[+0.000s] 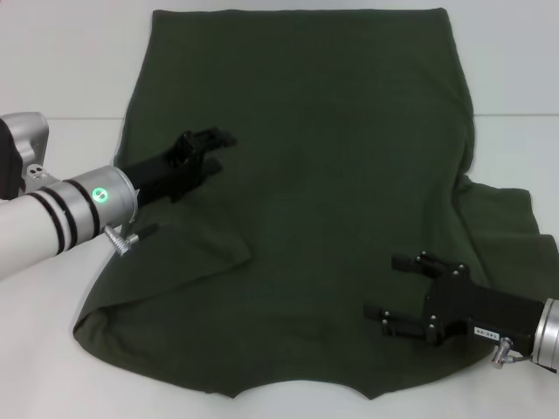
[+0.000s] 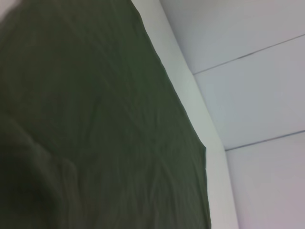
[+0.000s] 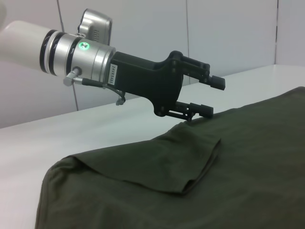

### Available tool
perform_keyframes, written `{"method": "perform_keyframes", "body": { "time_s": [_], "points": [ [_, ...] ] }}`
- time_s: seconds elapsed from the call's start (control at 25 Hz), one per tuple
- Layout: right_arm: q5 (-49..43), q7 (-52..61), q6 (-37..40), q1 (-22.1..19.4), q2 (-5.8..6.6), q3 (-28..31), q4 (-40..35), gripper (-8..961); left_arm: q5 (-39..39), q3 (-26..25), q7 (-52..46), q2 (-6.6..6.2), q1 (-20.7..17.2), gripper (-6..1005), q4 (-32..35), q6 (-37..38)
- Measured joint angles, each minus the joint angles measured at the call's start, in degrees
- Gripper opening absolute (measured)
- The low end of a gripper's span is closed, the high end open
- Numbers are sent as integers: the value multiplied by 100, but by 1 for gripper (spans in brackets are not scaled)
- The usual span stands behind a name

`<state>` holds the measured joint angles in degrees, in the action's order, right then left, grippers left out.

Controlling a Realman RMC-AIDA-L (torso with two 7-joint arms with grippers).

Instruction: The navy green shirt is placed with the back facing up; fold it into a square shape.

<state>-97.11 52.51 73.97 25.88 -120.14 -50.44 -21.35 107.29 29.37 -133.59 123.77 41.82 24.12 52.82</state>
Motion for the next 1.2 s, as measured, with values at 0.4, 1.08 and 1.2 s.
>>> {"method": "perform_keyframes", "body": {
  "time_s": [0.4,1.08,1.2],
  "points": [
    [37,509,-54,-15,18,396,-51,920,-34,81,3018,-110,-1040,549,560,2642],
    [-3610,8435,685,255,623,1187,-3876,909,857,-209,6598,17,-2189,763,1820,4355],
    [-4812,9143,1221,643,706,1671,-4202,907,890,-200,6628,17,-2195,880,1844,4470]
  ]
}}
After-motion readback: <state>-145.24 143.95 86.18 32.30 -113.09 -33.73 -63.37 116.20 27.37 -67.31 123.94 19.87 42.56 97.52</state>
